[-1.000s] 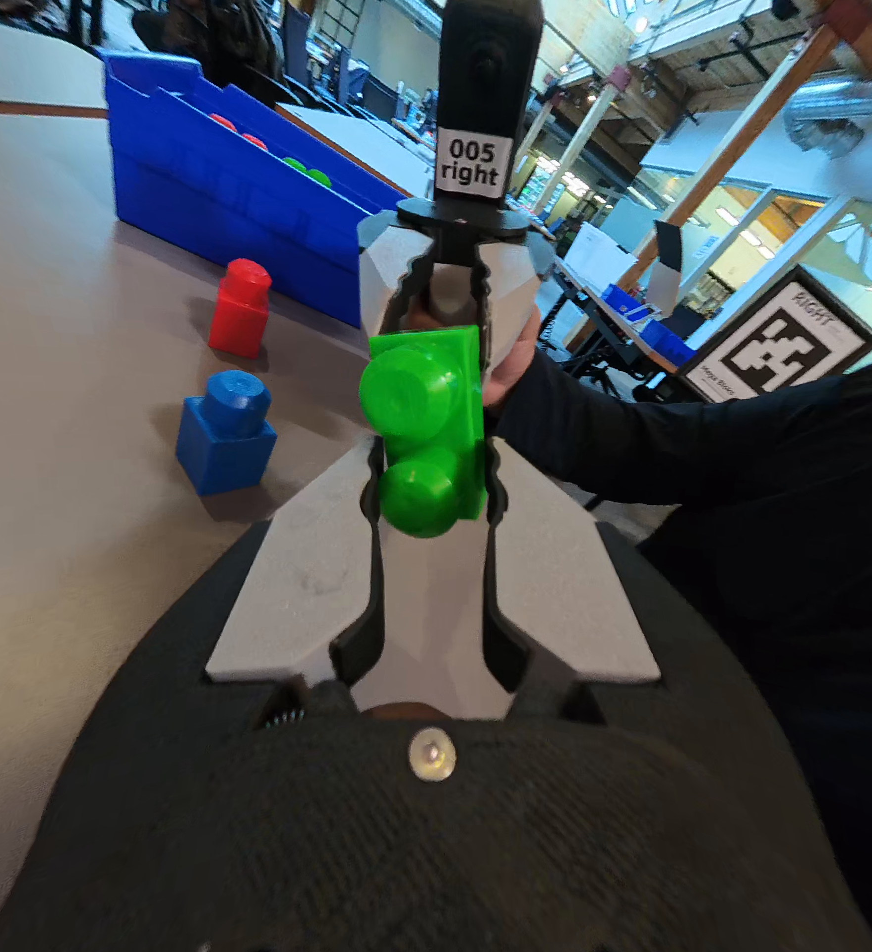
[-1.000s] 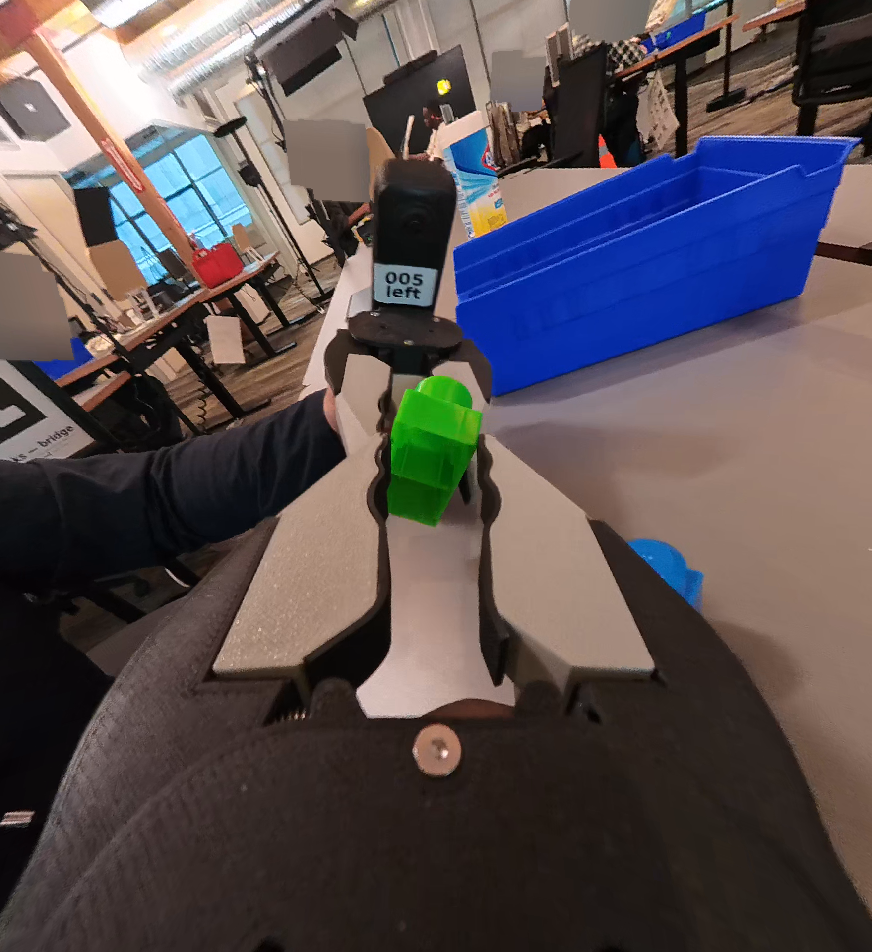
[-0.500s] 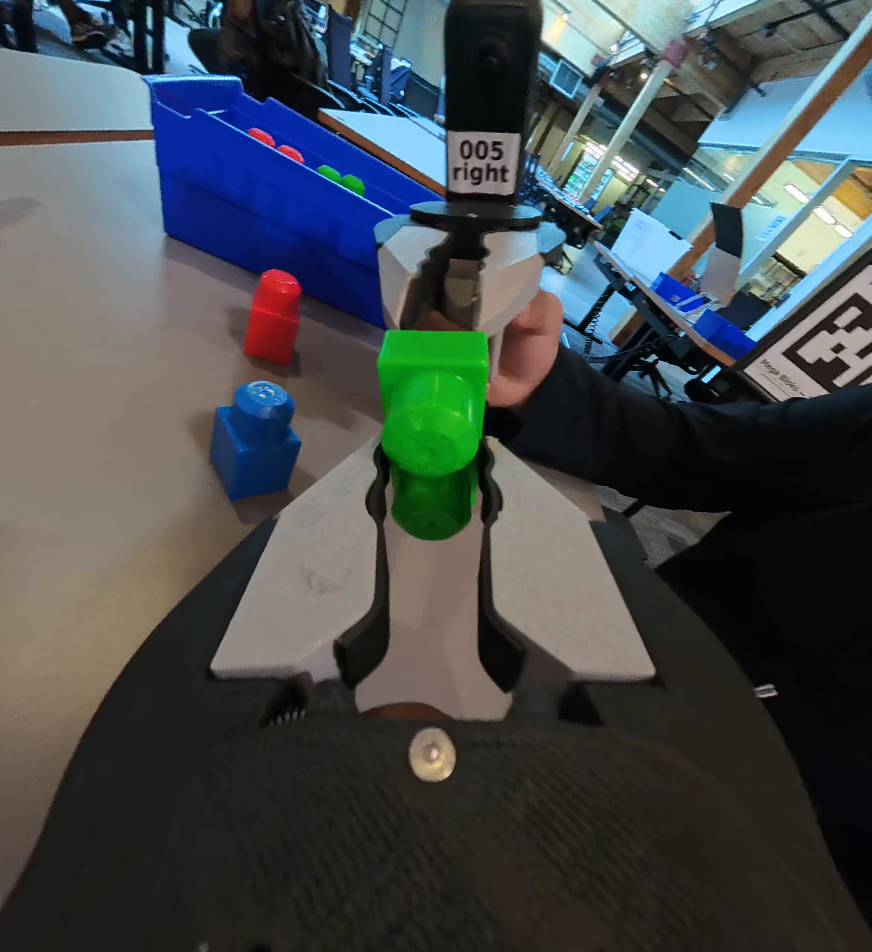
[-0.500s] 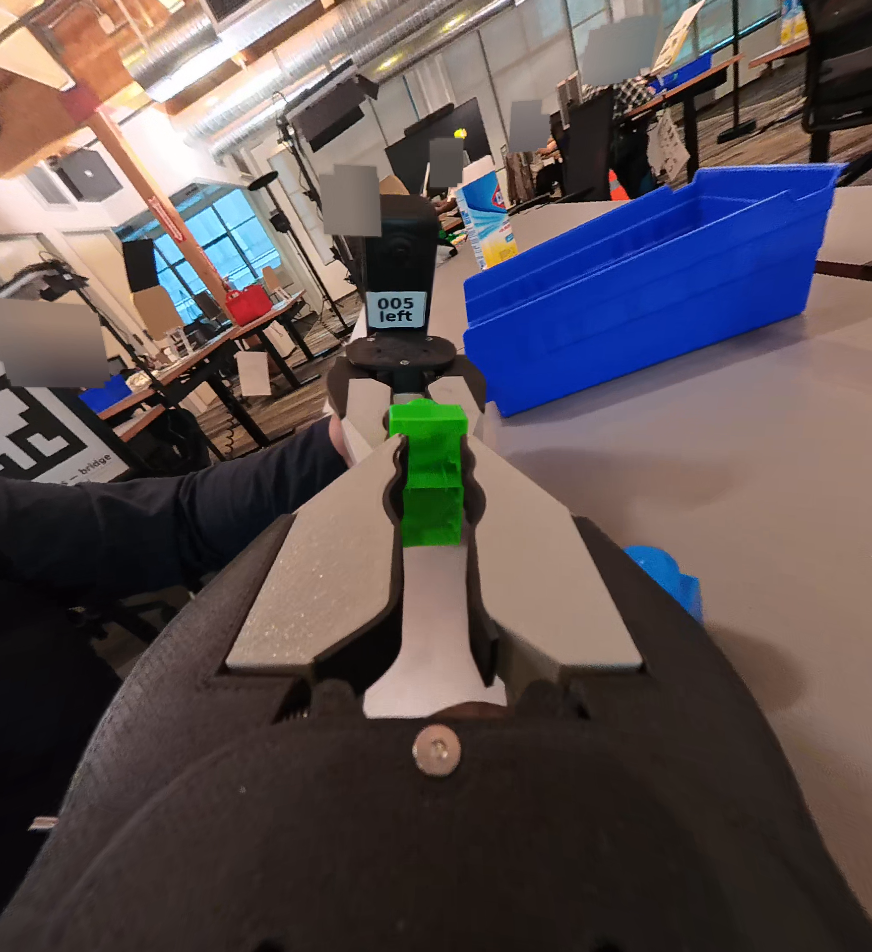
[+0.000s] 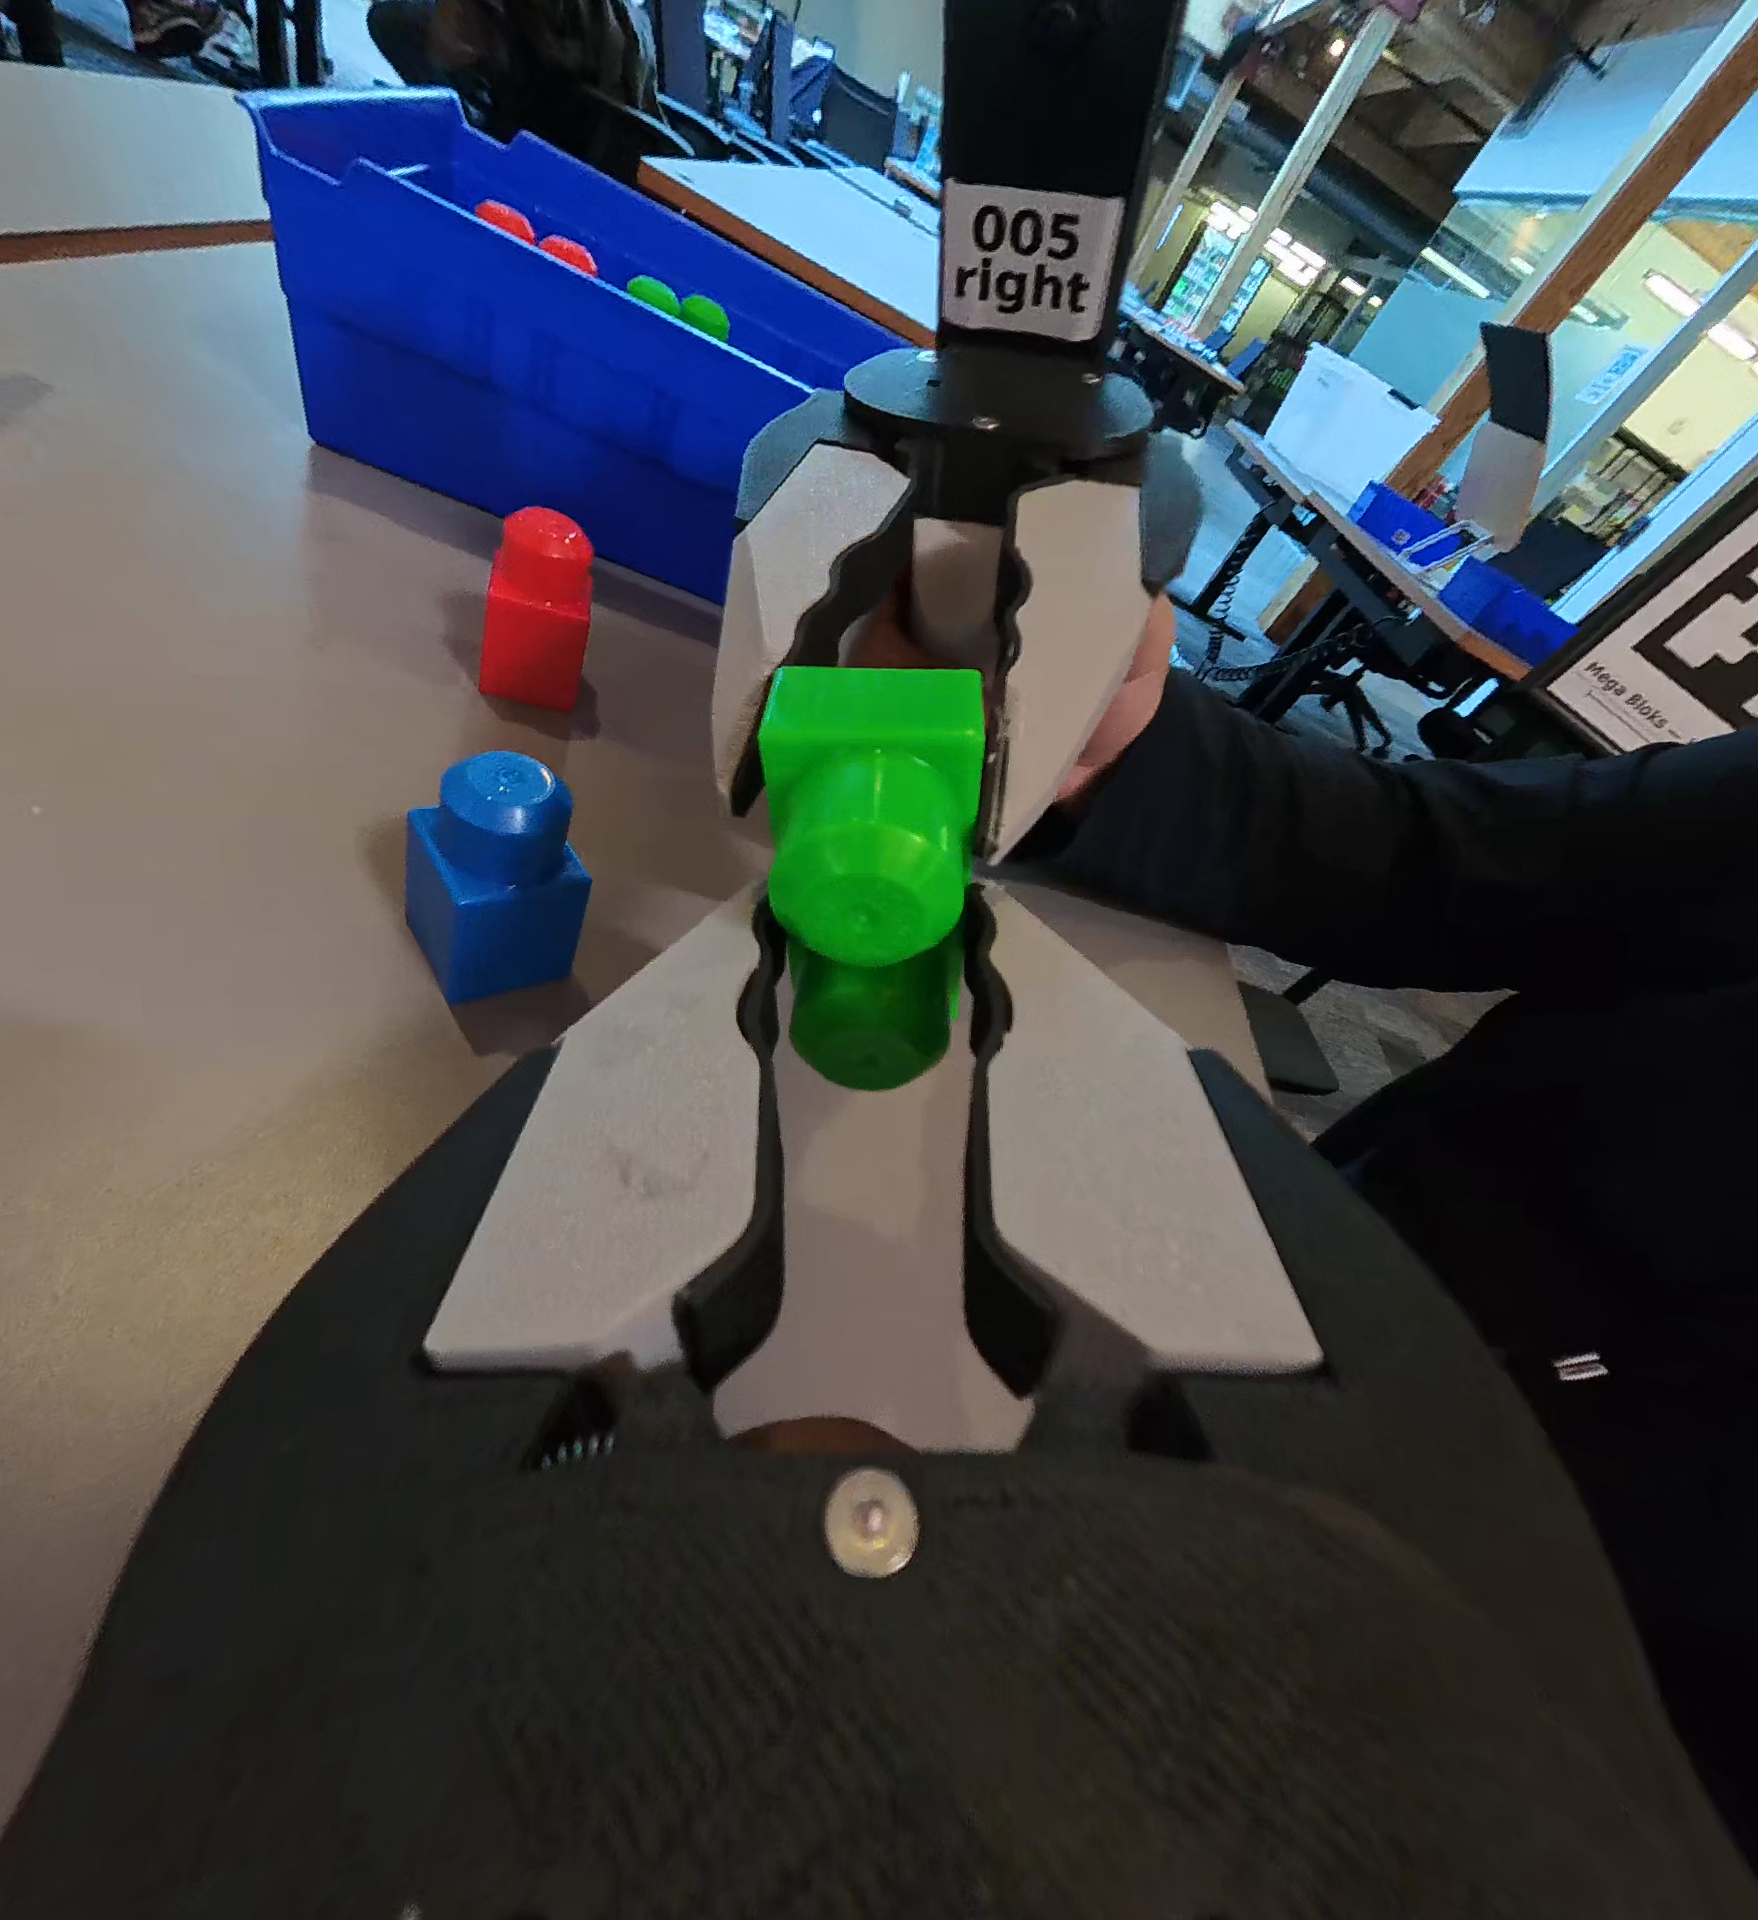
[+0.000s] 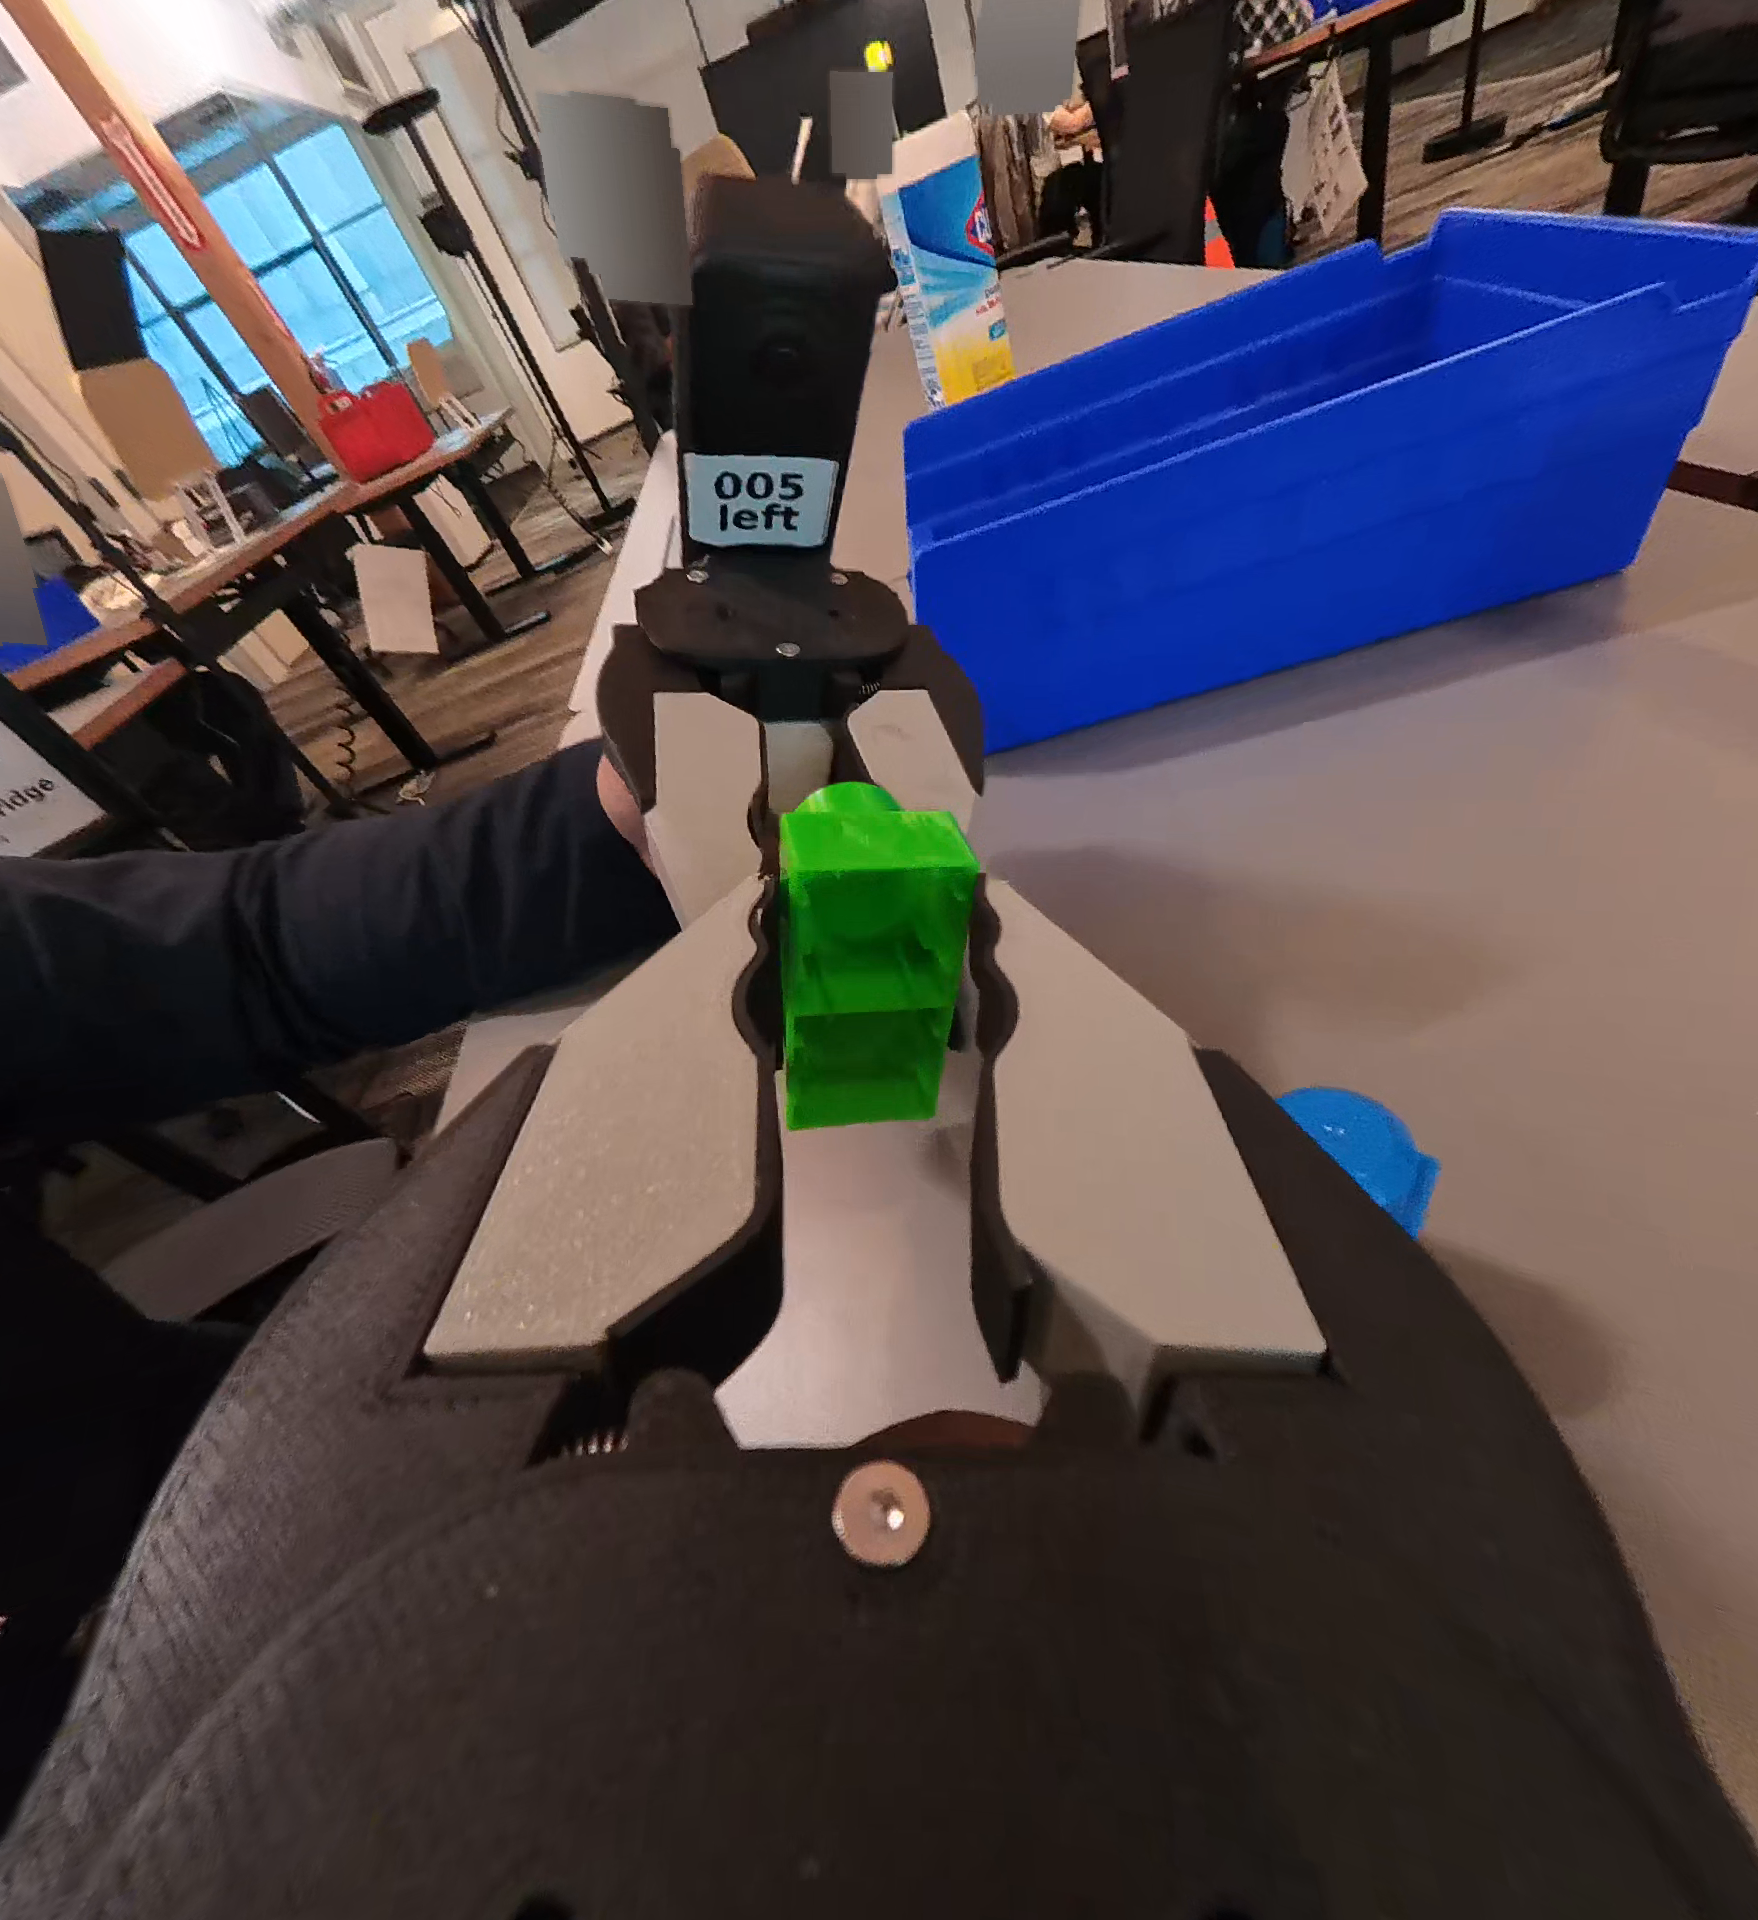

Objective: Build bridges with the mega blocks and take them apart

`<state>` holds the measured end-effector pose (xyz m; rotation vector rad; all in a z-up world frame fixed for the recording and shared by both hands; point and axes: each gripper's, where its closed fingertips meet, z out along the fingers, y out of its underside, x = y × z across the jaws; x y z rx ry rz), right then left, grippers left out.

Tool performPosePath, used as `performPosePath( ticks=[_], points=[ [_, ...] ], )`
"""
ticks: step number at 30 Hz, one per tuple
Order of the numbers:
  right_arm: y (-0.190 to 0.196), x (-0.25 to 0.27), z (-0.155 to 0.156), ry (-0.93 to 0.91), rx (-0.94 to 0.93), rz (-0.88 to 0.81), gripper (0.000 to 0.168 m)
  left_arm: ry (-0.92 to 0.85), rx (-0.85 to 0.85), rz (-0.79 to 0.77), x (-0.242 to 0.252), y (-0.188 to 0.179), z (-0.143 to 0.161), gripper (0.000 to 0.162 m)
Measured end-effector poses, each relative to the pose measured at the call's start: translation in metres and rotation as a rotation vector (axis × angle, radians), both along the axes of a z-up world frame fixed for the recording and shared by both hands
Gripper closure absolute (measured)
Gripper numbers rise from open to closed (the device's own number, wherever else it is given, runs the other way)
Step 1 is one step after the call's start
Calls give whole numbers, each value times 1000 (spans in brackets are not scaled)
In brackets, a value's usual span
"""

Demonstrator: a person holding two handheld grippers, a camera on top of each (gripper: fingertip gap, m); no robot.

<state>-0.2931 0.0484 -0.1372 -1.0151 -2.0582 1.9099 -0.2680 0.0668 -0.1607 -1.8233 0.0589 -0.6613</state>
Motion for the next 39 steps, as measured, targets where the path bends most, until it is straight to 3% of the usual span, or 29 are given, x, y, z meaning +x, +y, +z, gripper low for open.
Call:
performPosePath(
  ticks=[9, 17, 23, 29, 34, 39],
  points=[
    [0, 3, 11, -48, -173, 58, 136, -27, 74, -11, 4, 0, 14, 127],
    [1, -2, 10, -31, -170, 18, 136, -76, 56, 10, 1, 3, 12, 128],
    [8, -5, 9, -35, -145, -14, 136, -7, 30, 55, -10, 0, 10, 130],
    [56, -28, -13, -45, 109, -316, 122, -93, 83, 162, -46, -11, 20, 130],
    [73, -26, -78, -278, 435, -415, 113, -156, 151, 260, -74, -21, 32, 130],
    [70, -32, -102, -310, 520, -430, 112, -101, 83, 261, -72, -17, 19, 130]
  ],
)
